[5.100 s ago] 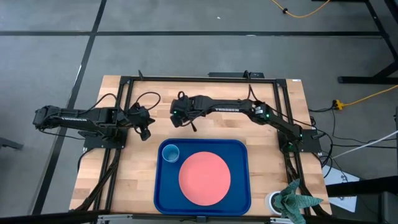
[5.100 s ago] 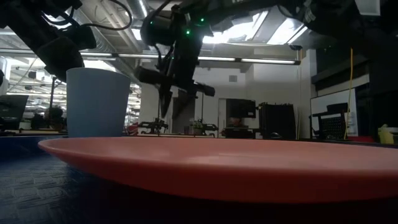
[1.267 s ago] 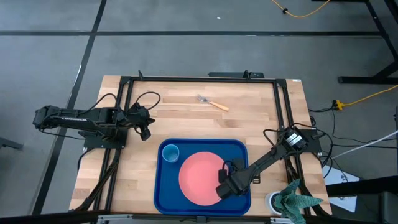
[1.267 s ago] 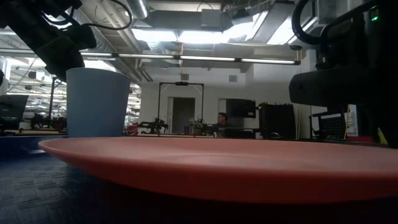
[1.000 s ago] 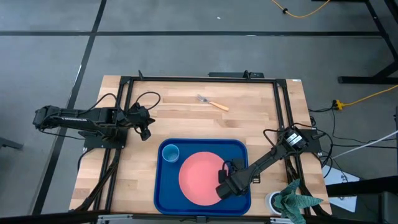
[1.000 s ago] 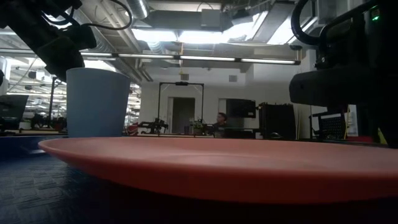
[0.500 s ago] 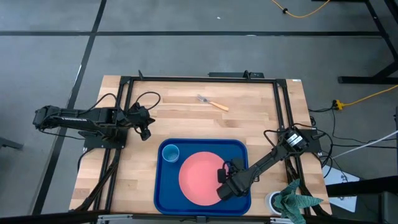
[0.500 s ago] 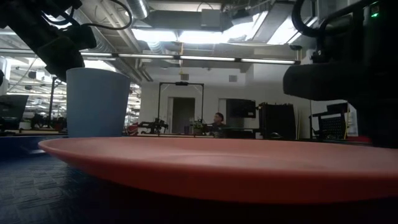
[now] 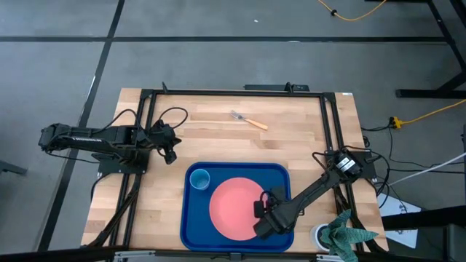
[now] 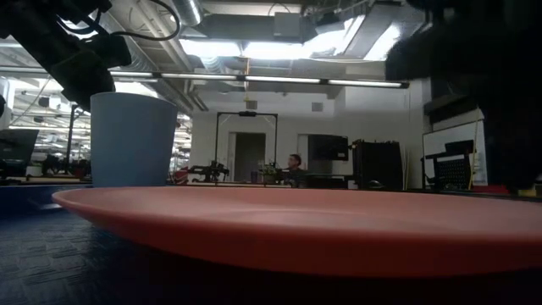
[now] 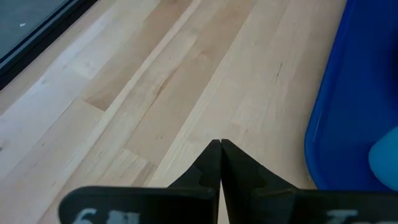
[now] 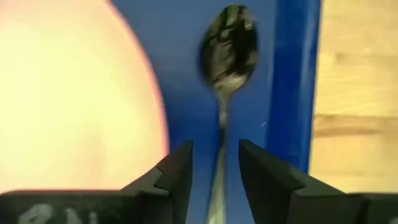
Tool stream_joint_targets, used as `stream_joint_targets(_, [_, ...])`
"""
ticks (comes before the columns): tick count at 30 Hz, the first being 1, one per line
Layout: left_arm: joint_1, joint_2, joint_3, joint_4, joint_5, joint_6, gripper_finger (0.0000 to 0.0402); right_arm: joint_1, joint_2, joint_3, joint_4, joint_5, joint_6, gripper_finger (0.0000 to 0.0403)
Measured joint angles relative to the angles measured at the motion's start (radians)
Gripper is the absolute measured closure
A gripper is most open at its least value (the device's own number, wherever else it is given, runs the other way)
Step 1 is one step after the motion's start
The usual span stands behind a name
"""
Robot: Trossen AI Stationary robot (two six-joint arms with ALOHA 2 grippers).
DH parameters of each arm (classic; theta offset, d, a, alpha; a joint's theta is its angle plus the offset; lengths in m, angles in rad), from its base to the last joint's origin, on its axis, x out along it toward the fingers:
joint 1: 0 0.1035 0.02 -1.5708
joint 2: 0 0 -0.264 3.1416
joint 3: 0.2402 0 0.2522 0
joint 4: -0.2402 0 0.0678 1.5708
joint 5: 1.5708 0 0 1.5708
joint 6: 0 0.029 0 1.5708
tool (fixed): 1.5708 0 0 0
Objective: Pick and place plate/cup/fork/spoon on tray
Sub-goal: Adjust the pink plate and blue cup on the blue tray
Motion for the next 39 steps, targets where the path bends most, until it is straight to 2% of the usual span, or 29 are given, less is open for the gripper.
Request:
stream_joint_targets(10, [0.000, 0.000, 0.000, 0.000, 0.000, 0.000, 0.0401, 0.000, 0.000, 0.109, 0.044, 0.002, -0.055, 0.0270])
stream_joint_targets(25, [0.000, 0.000, 0.000, 0.000, 0.000, -0.002, 0.0401, -0.019, 0.000, 0.111, 0.102, 0.003, -0.051, 0.0271])
stream_joint_targets(31, [0.000, 0.000, 0.000, 0.000, 0.000, -0.001, 0.0401, -0.035, 0.000, 0.111, 0.106, 0.033, 0.034, 0.0271])
stream_joint_targets(36, [0.000, 0.000, 0.000, 0.003, 0.000, -0.001, 0.0401, -0.076, 0.000, 0.111, 0.089, 0.200, -0.115, 0.0271])
stream_joint_targets(37, [0.000, 0.000, 0.000, 0.003, 0.000, -0.001, 0.0401, -0.086, 0.000, 0.111, 0.089, 0.199, -0.149, 0.0271])
stream_joint_targets(39, [0.000, 0.000, 0.000, 0.003, 0.000, -0.001, 0.0401, -0.106, 0.000, 0.111, 0.087, 0.125, -0.210, 0.0271])
